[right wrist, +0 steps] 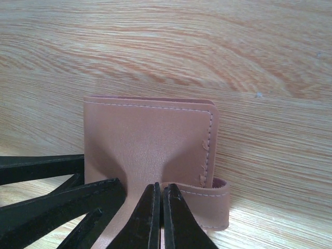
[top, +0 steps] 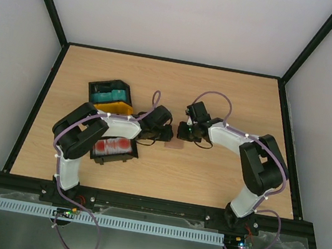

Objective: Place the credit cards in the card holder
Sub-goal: Close the card holder at the center of the board.

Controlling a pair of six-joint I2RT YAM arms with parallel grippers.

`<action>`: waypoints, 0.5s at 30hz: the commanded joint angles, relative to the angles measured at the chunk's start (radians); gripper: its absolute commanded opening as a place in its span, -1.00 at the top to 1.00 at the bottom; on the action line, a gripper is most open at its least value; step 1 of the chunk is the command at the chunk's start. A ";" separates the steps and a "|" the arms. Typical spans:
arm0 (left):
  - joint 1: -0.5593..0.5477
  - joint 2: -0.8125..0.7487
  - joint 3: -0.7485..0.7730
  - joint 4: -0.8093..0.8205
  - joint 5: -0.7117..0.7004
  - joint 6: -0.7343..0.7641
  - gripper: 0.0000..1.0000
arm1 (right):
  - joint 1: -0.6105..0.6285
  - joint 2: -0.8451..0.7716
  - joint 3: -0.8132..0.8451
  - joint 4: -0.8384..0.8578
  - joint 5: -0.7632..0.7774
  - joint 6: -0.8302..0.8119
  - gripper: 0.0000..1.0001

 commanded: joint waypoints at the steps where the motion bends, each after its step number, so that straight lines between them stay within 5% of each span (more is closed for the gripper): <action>1: -0.006 0.044 -0.045 -0.097 0.032 -0.002 0.36 | 0.018 0.043 0.005 -0.019 -0.027 -0.015 0.96; 15: -0.009 0.048 -0.045 -0.092 0.034 -0.004 0.41 | 0.025 0.039 -0.007 -0.016 -0.069 -0.008 0.96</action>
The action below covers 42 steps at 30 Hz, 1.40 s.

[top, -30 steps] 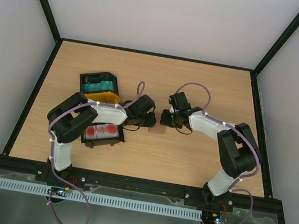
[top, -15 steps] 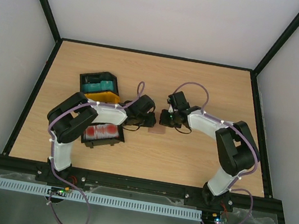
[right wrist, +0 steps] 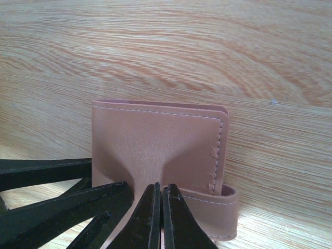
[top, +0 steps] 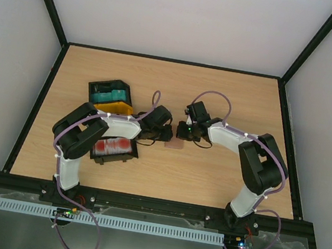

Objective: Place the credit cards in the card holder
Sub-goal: Close the card holder at the center of the board.

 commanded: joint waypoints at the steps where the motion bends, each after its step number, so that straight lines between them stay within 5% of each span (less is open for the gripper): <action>1: -0.009 0.049 -0.044 -0.092 0.035 -0.004 0.41 | 0.024 0.028 -0.010 -0.044 -0.048 -0.007 0.96; 17: -0.009 0.047 -0.043 -0.093 0.034 -0.005 0.41 | 0.030 0.021 -0.025 -0.051 -0.042 0.015 0.96; 42: -0.009 0.060 -0.045 -0.111 0.022 -0.020 0.48 | 0.018 -0.044 -0.282 0.083 -0.048 0.104 0.96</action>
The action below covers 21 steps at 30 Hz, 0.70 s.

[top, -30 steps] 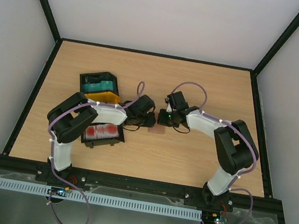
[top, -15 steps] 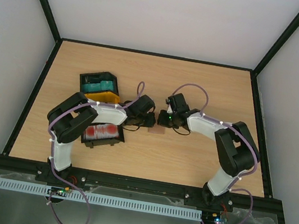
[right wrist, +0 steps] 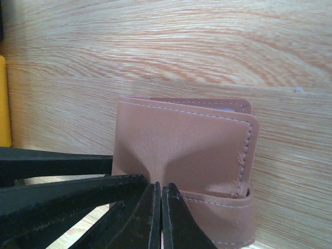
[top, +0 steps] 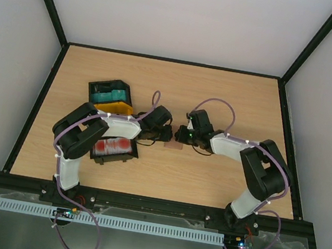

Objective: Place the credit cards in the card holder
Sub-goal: Close the card holder at the center of the board.

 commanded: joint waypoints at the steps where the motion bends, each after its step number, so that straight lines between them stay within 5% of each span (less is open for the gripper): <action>1: -0.009 0.058 -0.045 -0.112 0.017 -0.016 0.48 | 0.002 0.014 -0.119 -0.150 -0.018 0.033 0.96; 21: -0.011 0.069 -0.039 -0.129 0.001 -0.029 0.55 | -0.025 0.058 -0.187 -0.149 -0.007 0.021 0.96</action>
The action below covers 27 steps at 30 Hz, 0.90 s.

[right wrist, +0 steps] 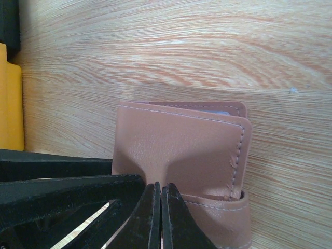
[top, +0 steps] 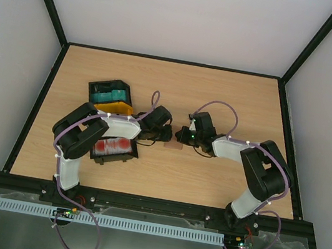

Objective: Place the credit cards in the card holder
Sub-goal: Close the card holder at the center of the board.

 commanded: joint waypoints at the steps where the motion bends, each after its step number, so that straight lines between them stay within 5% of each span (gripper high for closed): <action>1: -0.010 0.070 -0.033 -0.136 0.002 -0.008 0.55 | 0.002 0.072 -0.091 -0.295 0.031 -0.008 0.96; 27: -0.008 0.119 0.007 -0.157 0.000 -0.007 0.61 | 0.072 0.079 -0.145 -0.381 0.118 -0.039 0.96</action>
